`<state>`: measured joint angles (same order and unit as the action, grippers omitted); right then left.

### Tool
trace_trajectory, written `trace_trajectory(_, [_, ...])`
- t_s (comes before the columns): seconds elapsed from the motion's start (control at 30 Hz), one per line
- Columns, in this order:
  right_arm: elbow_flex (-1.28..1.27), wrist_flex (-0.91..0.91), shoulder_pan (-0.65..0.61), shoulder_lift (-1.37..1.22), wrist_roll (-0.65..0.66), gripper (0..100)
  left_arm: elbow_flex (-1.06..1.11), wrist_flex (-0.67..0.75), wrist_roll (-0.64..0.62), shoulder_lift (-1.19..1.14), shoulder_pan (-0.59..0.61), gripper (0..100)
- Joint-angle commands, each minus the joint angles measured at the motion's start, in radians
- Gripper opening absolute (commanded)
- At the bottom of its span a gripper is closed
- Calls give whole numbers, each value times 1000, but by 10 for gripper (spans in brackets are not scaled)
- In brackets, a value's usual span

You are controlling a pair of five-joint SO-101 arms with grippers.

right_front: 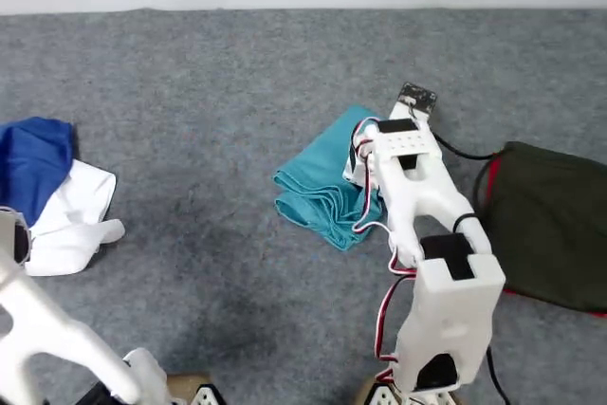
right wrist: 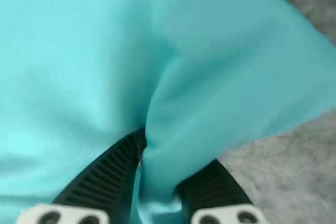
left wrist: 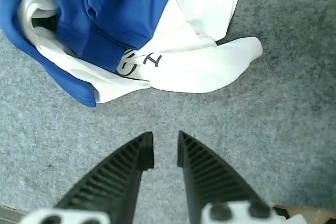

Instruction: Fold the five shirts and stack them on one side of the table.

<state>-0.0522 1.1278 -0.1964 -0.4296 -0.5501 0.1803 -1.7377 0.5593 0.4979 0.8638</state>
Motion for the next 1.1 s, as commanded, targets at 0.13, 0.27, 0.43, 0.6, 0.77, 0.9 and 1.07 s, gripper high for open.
trace_trajectory(0.13, [245, 390, 104, 39, 184, 8, -2, -17, 0, 21, 8, 83])
trace_trajectory(0.27, [342, 519, 203, 107, 391, 8, -2, -17, 0, 21, 43, 83])
trace_trajectory(0.43, [404, 644, 309, 200, 667, 8, -2, -17, 0, 21, 72, 83])
trace_trajectory(0.6, [407, 665, 417, 269, 872, 8, -2, -17, 0, 21, 72, 83])
trace_trajectory(0.77, [408, 664, 532, 334, 1085, 8, -2, -17, 0, 21, 72, 83])
trace_trajectory(0.9, [408, 613, 621, 348, 1148, 8, -2, -17, 0, 21, 69, 83])
trace_trajectory(1.07, [408, 535, 696, 348, 1201, 8, -2, -17, 0, 21, 68, 83])
